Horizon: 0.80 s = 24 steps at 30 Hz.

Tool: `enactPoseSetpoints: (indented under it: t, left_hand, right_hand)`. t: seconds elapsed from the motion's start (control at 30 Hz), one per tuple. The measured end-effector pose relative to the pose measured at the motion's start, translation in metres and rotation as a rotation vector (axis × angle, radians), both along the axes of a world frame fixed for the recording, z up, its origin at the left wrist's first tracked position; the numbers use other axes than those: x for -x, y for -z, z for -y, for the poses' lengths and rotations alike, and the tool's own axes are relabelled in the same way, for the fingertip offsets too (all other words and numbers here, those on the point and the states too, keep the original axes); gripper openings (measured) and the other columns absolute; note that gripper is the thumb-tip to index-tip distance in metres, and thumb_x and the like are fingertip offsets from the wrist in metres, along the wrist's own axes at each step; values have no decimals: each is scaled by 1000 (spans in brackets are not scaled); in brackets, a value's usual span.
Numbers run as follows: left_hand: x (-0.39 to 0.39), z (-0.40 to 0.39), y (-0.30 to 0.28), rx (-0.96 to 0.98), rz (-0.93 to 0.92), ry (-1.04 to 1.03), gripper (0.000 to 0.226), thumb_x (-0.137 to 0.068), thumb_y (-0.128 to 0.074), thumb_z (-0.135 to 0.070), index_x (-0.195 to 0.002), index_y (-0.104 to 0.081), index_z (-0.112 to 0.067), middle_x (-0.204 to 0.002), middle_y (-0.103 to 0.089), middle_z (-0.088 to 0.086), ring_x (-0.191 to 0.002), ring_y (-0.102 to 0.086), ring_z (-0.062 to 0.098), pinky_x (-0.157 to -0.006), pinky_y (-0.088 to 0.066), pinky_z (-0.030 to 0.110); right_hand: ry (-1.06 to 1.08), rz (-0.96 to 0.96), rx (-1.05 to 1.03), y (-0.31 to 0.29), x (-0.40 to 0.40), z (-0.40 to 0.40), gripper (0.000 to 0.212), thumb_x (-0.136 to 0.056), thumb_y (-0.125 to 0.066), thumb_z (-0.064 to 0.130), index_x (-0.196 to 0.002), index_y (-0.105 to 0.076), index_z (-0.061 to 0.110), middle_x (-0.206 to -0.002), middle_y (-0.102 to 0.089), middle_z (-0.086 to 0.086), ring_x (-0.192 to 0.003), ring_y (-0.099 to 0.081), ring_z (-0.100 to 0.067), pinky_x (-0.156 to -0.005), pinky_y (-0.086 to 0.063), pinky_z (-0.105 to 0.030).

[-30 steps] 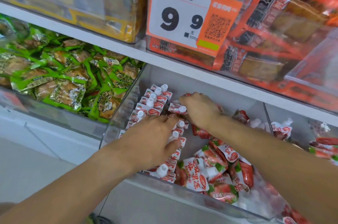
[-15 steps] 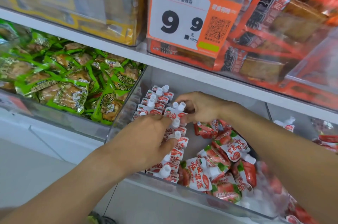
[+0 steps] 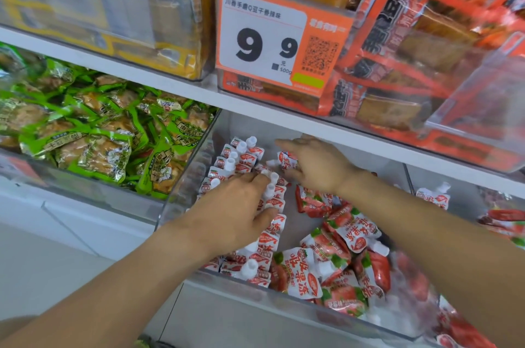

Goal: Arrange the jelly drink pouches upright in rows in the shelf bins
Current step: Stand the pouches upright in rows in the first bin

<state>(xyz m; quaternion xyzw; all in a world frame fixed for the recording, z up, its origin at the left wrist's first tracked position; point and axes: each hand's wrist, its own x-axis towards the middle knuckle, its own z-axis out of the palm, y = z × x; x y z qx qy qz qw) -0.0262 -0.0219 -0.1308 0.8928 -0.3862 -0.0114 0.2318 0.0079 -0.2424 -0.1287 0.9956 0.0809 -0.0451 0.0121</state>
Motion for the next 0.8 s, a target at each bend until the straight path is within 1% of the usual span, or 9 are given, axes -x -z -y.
enactPoseSetpoints:
  t: [0.1, 0.17, 0.3, 0.4, 0.47, 0.53, 0.6, 0.7, 0.8]
  left_hand:
    - [-1, -2, 0, -5, -37, 2, 54, -94, -48, -49, -139, -40, -20, -124, -58, 2, -113, -55, 20, -92, -47, 36]
    - [-1, -5, 1, -10, -48, 8, 54, -93, -48, -50, -138, -41, -22, -122, -59, 3, -111, -57, 22, -89, -49, 38]
    - [-3, -11, 4, -17, -55, 45, 57, -93, -47, -52, -142, -37, -25, -124, -58, -1, -112, -55, 18, -89, -50, 38]
    - [-4, -12, 4, -15, -45, 63, 57, -94, -47, -50, -144, -35, -25, -125, -57, -3, -114, -53, 17, -91, -48, 35]
    - [-2, -12, 3, -5, -40, 72, 57, -95, -48, -48, -145, -33, -25, -124, -57, -3, -113, -54, 17, -90, -46, 30]
    - [-1, -13, 1, -1, -36, 81, 58, -95, -48, -47, -146, -32, -25, -124, -57, -1, -114, -53, 17, -91, -44, 29]
    - [-1, -15, 2, -7, -34, 89, 59, -95, -47, -48, -147, -30, -25, -127, -57, -1, -116, -52, 17, -93, -44, 30]
    - [-3, -17, 4, -10, -34, 89, 58, -95, -47, -50, -146, -32, -26, -129, -58, 0, -117, -53, 18, -94, -46, 34]
    - [-4, -17, 6, -5, -34, 90, 57, -94, -47, -51, -144, -35, -26, -128, -59, -1, -116, -54, 17, -93, -47, 34]
  right_hand:
    - [-36, 64, 245, 9, -1, -16, 58, -83, -63, 8, -138, -45, 13, -127, -46, -11, -116, -51, -32, -87, -49, -41]
    - [-14, 110, 243, 5, 0, -23, 41, -81, -59, 1, -121, -55, 9, -116, -52, -13, -106, -57, -34, -80, -52, -43]
    - [72, 198, 148, -10, 10, -20, 27, -86, -60, 9, -111, -51, 13, -89, -49, -6, -79, -54, -27, -59, -38, -33]
    - [162, 209, 45, -21, 17, -16, 15, -96, -54, 28, -106, -54, 17, -89, -53, -4, -87, -60, -28, -62, -34, -28]
    - [121, 180, -3, -17, 13, -16, 19, -93, -59, 35, -94, -50, 19, -89, -59, -5, -85, -60, -28, -62, -37, -30]
    - [72, 47, -130, -10, 7, -14, 24, -82, -68, 23, -91, -46, 19, -88, -56, -3, -84, -57, -28, -64, -42, -32]
    - [55, -106, -266, -8, 4, -10, 42, -74, -72, 12, -107, -47, 18, -99, -54, 0, -91, -55, -23, -73, -45, -32]
    - [65, -195, -306, -9, 3, -6, 72, -68, -85, 22, -126, -44, 20, -119, -53, 1, -101, -53, -19, -84, -46, -29]
    - [58, -175, -270, -3, -2, -5, 80, -62, -90, 32, -131, -51, 23, -121, -59, 3, -107, -55, -17, -93, -48, -34]
